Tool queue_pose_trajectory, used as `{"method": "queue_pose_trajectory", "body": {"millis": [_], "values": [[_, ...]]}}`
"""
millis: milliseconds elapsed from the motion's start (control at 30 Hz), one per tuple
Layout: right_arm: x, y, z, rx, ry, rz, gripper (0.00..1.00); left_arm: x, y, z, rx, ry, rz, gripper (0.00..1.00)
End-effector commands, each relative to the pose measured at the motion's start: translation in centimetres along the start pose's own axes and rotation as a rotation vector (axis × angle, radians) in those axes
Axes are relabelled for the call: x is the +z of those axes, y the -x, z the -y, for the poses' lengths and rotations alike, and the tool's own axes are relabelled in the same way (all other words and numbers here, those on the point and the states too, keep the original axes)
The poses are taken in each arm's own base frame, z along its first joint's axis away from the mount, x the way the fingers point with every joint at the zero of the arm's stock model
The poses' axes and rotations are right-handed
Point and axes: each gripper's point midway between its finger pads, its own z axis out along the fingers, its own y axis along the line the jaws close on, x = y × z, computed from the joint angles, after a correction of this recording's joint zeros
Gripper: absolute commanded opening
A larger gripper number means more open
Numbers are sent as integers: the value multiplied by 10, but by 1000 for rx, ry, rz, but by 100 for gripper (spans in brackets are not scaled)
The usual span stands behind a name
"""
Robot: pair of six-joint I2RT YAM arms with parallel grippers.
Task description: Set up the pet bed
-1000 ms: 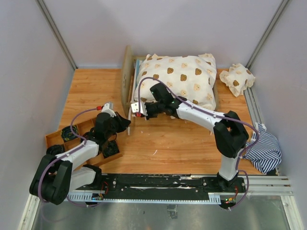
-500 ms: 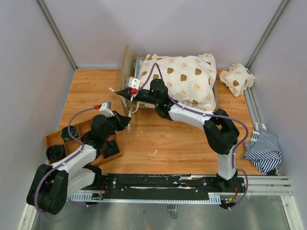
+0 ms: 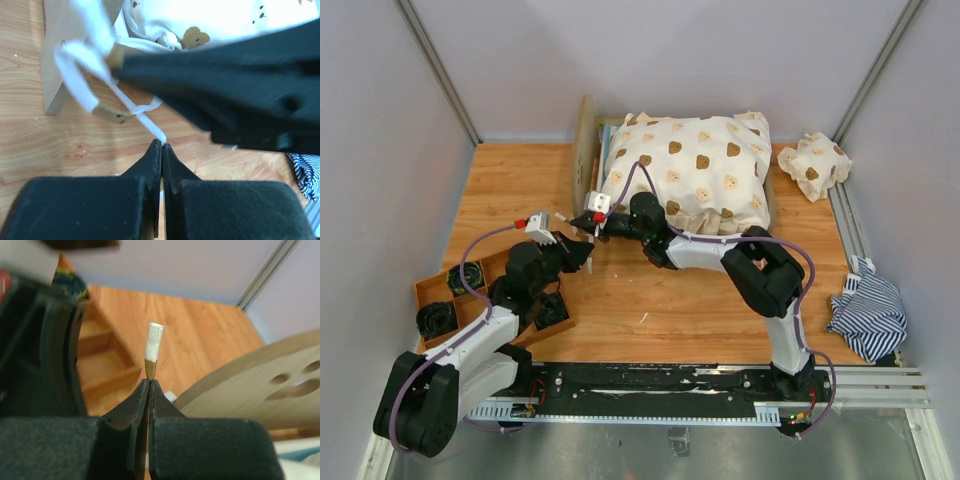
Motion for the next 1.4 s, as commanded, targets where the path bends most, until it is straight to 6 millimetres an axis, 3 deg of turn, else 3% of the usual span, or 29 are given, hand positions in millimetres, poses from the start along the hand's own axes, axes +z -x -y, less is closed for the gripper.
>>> {"method": "queue_pose_trajectory", "body": {"millis": [0, 167, 267, 367, 667, 800, 933, 1033, 1133, 1367], "values": [[-14, -32, -14, -104, 107, -74, 0, -2, 15, 24, -9, -96, 35, 0], [-35, -53, -27, -181, 210, -166, 10, 0, 19, 19, -77, -58, 58, 0], [-54, -43, -13, -202, 169, -177, 24, 3, 22, 17, -128, -37, 70, 0], [-72, -47, -14, -232, 182, -233, 42, 7, 24, 18, -133, -35, 64, 0], [-110, -51, -40, -408, 268, -270, 42, 26, 40, 8, -310, 66, 87, 0], [-105, -63, -57, -387, 227, -301, 40, 32, 47, 8, -351, 80, 96, 0], [-88, -74, -54, -250, -17, -318, 39, 35, 53, 9, -380, 93, 99, 0], [-73, -89, -61, -190, -60, -286, 39, 37, 51, 8, -402, 104, 83, 0], [-63, -102, -55, -168, -107, -253, 41, 36, 48, 6, -408, 106, 71, 0], [-31, -94, -39, -15, -288, -54, 46, 33, 55, 9, -501, 65, 64, 0]]}}
